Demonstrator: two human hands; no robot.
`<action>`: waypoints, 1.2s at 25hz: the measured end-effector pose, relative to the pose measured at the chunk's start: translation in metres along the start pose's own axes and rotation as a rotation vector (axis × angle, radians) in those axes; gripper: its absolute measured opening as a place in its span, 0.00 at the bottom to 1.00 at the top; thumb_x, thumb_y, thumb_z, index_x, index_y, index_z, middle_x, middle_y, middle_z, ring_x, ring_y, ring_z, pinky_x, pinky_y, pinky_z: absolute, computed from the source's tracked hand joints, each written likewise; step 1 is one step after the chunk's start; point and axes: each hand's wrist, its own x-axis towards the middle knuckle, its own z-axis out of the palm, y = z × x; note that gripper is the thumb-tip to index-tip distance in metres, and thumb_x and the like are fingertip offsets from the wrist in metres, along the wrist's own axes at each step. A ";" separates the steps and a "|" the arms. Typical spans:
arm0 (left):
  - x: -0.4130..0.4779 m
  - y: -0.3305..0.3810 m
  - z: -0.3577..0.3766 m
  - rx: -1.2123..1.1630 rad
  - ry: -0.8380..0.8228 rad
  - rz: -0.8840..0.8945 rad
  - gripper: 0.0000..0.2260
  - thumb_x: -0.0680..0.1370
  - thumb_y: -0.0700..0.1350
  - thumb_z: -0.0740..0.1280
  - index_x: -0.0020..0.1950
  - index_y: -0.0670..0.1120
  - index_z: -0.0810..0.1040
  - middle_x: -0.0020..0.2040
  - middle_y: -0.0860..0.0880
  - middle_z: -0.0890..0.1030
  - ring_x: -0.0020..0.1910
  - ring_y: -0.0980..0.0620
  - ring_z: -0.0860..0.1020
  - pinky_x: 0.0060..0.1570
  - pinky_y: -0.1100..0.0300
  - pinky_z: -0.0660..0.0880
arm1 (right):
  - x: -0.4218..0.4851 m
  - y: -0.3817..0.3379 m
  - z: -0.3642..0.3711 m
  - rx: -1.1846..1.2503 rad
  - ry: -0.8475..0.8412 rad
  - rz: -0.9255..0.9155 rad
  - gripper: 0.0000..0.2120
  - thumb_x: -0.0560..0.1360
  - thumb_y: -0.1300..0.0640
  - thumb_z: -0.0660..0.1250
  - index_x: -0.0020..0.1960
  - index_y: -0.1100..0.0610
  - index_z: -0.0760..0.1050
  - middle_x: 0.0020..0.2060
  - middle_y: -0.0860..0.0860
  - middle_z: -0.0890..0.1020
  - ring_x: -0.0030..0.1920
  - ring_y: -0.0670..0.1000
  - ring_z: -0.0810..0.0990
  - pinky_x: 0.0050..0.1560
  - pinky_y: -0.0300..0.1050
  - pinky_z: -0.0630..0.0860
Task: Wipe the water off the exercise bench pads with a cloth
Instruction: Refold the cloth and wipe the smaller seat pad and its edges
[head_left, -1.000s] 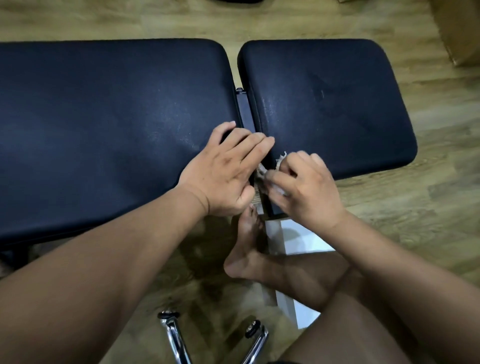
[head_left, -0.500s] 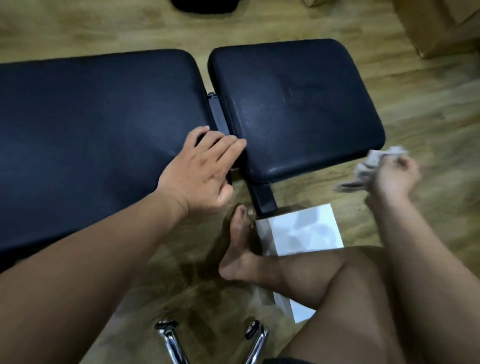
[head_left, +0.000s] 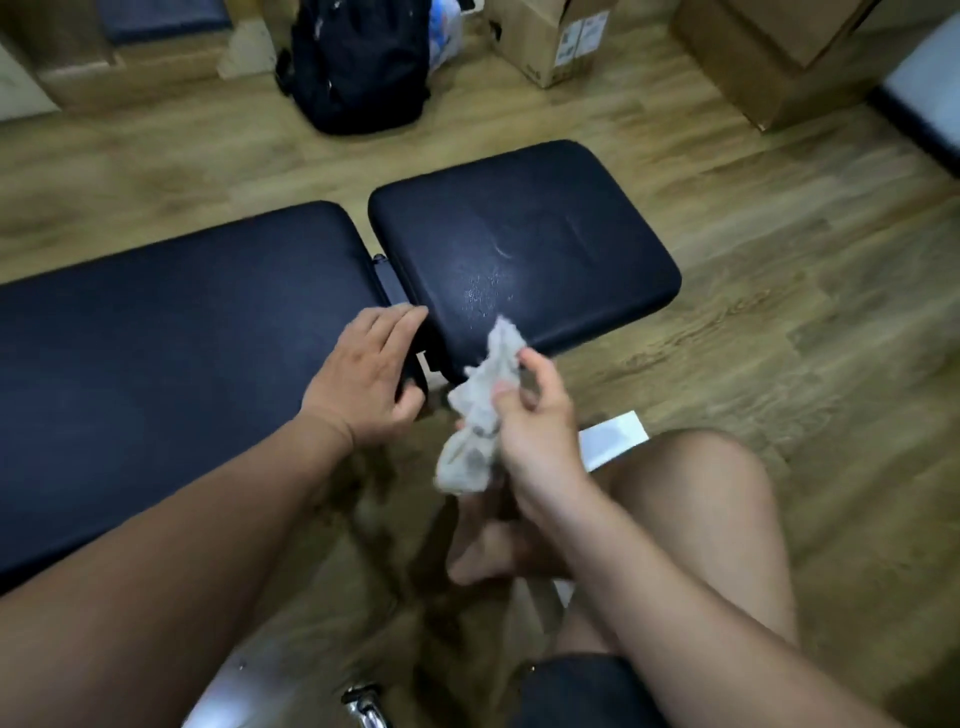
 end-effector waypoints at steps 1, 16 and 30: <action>-0.001 0.002 -0.004 -0.050 -0.029 -0.060 0.28 0.71 0.46 0.62 0.71 0.42 0.68 0.67 0.43 0.73 0.65 0.43 0.69 0.70 0.49 0.65 | 0.002 -0.024 -0.021 0.211 -0.054 0.074 0.14 0.79 0.56 0.64 0.64 0.53 0.73 0.54 0.53 0.83 0.51 0.54 0.83 0.57 0.56 0.78; -0.019 0.208 -0.104 -1.206 0.226 -0.396 0.10 0.75 0.44 0.71 0.40 0.38 0.77 0.35 0.42 0.79 0.36 0.51 0.74 0.37 0.55 0.71 | -0.071 -0.096 -0.140 0.657 -0.356 0.049 0.19 0.81 0.51 0.54 0.60 0.62 0.77 0.55 0.58 0.82 0.54 0.55 0.82 0.56 0.49 0.77; -0.014 0.240 -0.118 -0.291 -0.064 0.020 0.08 0.78 0.49 0.67 0.43 0.47 0.74 0.31 0.53 0.75 0.37 0.50 0.72 0.39 0.53 0.73 | -0.074 -0.044 -0.195 0.119 -0.109 -0.240 0.26 0.63 0.39 0.76 0.58 0.43 0.76 0.59 0.45 0.79 0.63 0.47 0.76 0.60 0.46 0.74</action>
